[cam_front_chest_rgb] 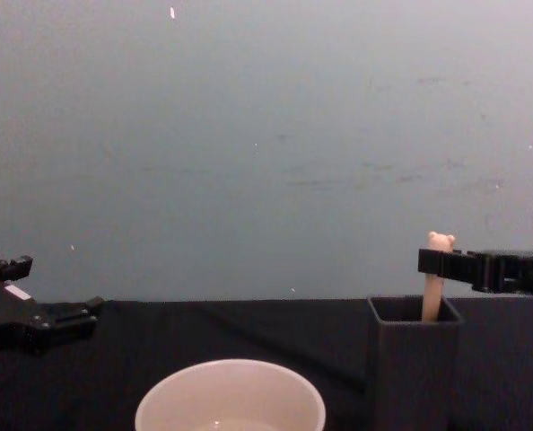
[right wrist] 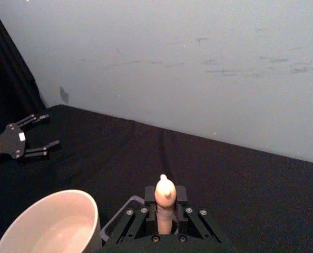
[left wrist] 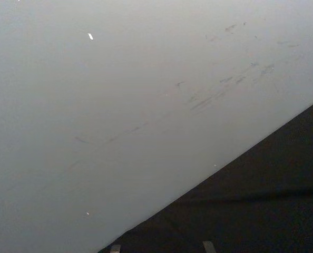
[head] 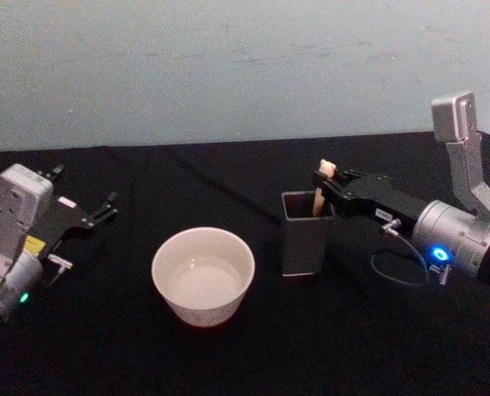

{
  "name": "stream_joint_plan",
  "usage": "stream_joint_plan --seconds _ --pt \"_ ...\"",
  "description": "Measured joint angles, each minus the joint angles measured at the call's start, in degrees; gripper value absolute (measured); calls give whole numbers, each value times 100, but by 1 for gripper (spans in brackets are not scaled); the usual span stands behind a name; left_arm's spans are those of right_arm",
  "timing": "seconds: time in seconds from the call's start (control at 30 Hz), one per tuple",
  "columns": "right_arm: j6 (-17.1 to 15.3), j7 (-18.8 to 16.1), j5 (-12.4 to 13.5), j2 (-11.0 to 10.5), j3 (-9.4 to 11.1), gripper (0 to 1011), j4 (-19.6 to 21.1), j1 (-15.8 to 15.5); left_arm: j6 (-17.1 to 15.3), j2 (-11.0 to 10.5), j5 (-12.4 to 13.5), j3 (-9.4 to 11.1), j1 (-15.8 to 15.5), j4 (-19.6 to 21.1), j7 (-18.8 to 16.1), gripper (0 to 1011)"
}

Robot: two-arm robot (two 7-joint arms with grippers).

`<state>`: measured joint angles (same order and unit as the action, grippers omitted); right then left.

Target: Pick up the stirring spoon with one hand, stir inside the cup, then place it back in its original position.

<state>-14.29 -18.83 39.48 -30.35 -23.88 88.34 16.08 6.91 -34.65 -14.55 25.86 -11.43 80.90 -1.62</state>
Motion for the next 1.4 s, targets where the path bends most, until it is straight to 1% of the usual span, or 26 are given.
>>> stream_joint_plan --seconds 0.3,1.0,1.03,1.07,1.13,1.2,1.3,1.33,1.4 --pt "-93 -11 -60 10 16 224 -15 -29 0 0 0 0 0 0 0 1001" --pt "-94 -33 -82 4 24 226 -21 -46 0 0 0 0 0 0 0 1001" --pt "-94 -33 -81 4 24 241 -21 -46 0 0 0 0 0 0 0 1001" --pt "-93 -32 -81 4 24 292 -21 -45 0 0 0 0 0 0 0 1001" --pt "-93 -31 -81 4 24 321 -20 -45 0 0 0 0 0 0 0 1001" --pt "-93 -30 -80 4 24 398 -19 -44 0 0 0 0 0 0 0 1001" --pt "-93 -28 -79 4 23 482 -18 -43 0 0 0 0 0 0 0 1001" --pt "-93 -27 -78 4 24 542 -17 -42 0 0 0 0 0 0 0 1001" --pt "-93 -27 -78 4 24 581 -16 -41 0 0 0 0 0 0 0 1001"
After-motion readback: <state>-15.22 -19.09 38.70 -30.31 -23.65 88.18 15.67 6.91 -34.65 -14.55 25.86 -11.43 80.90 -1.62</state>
